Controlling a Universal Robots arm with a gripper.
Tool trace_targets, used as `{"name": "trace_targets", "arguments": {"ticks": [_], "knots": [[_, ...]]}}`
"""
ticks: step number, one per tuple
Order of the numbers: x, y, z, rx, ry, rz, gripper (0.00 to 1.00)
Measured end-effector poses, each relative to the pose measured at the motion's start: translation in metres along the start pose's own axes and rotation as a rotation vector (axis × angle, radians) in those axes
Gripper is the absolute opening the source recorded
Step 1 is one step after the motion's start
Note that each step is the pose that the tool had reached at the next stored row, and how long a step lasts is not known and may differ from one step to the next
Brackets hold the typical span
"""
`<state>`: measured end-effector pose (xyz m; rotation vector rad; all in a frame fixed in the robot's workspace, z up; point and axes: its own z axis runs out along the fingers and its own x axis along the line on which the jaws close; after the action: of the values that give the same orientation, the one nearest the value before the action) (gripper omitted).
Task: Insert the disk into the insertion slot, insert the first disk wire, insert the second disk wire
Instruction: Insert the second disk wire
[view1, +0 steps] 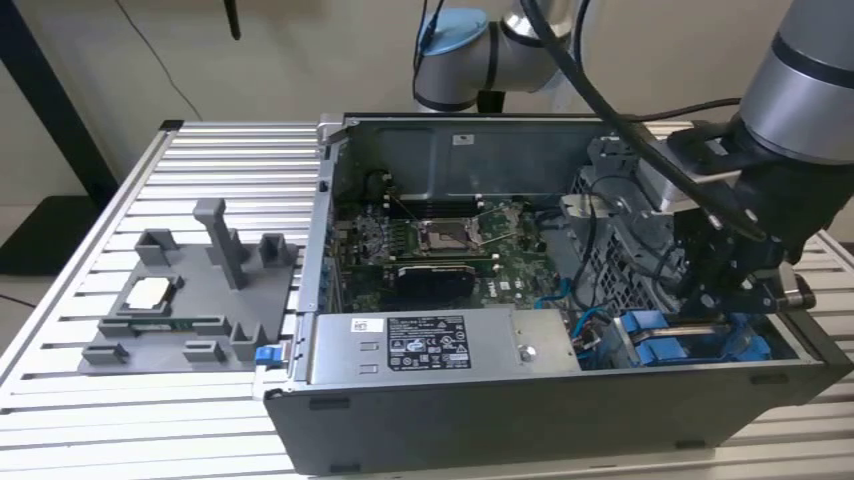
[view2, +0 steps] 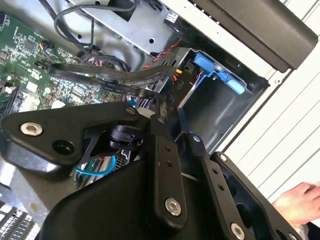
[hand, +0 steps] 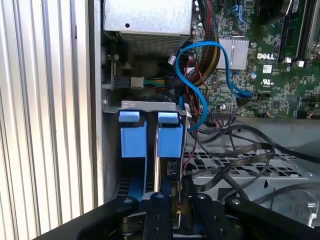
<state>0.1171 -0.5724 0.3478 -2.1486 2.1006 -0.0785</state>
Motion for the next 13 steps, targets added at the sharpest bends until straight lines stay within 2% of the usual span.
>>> {"name": "trace_targets", "arguments": {"ticks": [4, 6, 8, 13], "knots": [[-0.0002, -0.0008, -0.0041, -0.0013, 0.0003, 0.000, 0.24], [-0.0002, -0.0027, -0.0054, -0.0078, 0.0007, 0.000, 0.24], [-0.0003, -0.0060, -0.0069, -0.0185, 0.0019, 0.001, 0.24], [-0.0004, -0.0174, -0.0111, -0.0548, 0.0033, 0.003, 0.24]]}}
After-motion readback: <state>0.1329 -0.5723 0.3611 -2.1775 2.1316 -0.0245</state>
